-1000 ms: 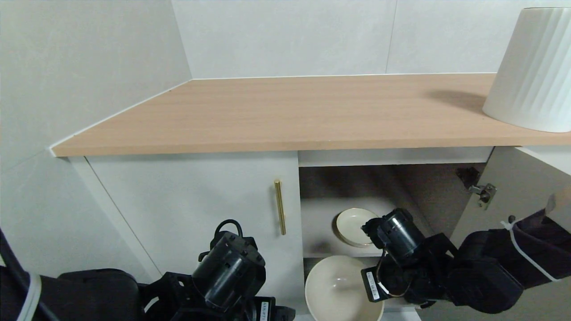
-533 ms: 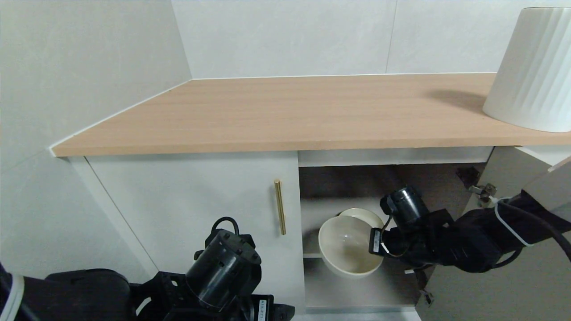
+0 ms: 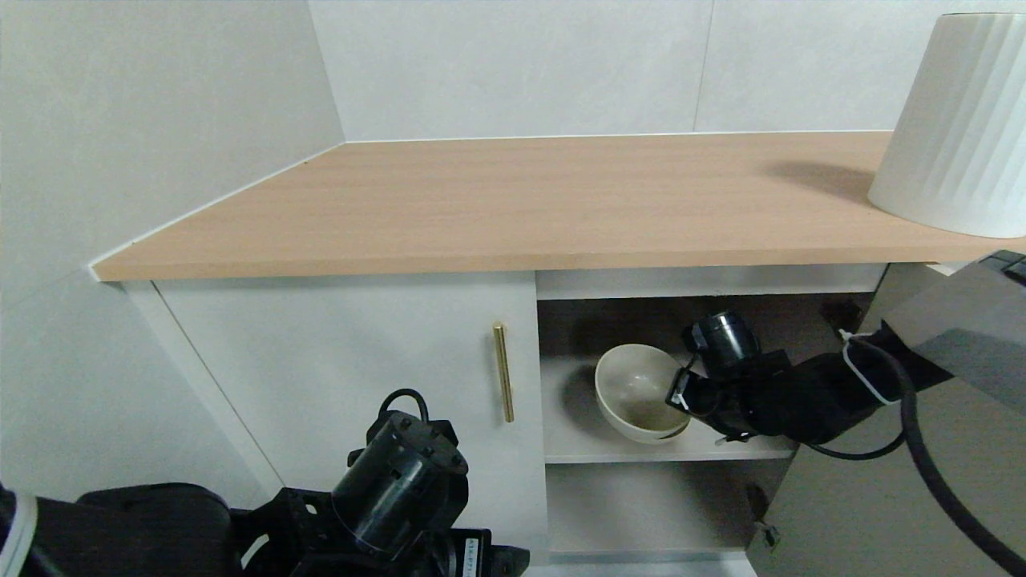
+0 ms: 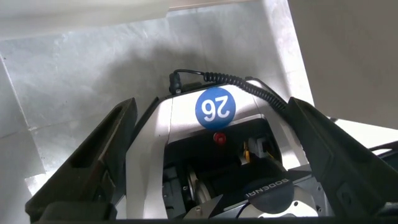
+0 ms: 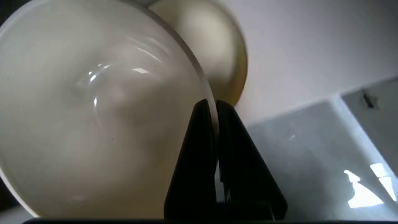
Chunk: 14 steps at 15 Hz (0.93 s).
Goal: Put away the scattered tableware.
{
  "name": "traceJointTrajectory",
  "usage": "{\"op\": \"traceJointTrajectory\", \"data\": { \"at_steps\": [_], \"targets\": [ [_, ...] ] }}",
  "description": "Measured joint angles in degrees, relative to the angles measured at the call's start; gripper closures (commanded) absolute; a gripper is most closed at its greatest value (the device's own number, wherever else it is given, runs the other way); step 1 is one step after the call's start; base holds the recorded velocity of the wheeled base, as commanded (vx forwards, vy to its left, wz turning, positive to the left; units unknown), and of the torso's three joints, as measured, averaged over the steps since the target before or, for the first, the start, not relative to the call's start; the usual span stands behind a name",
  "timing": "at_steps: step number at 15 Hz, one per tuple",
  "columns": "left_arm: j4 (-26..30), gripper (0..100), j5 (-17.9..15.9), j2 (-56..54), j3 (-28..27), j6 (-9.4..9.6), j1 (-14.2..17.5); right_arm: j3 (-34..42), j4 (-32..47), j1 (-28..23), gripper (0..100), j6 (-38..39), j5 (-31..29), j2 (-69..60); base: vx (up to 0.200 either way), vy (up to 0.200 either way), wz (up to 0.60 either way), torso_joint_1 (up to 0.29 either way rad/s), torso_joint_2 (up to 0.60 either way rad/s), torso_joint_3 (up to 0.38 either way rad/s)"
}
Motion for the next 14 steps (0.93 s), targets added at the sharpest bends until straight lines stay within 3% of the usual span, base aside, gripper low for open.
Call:
{"op": "traceJointTrajectory", "data": {
  "at_steps": [6, 14],
  "targets": [
    [-0.1, 0, 0.0, 0.4, -0.1, 0.0, 0.0, -5.6, -0.3, -1.9, 100, 0.0, -4.6, 6.2, 0.0, 0.0, 0.0, 0.0, 0.0, 0.0],
    [-0.1, 0, 0.0, 0.9, -0.2, -0.07, 0.0, -7.9, -0.5, -2.0, 100, -0.5, -4.9, 8.9, 0.0, 0.0, 0.0, 0.0, 0.0, 0.0]
  ]
}}
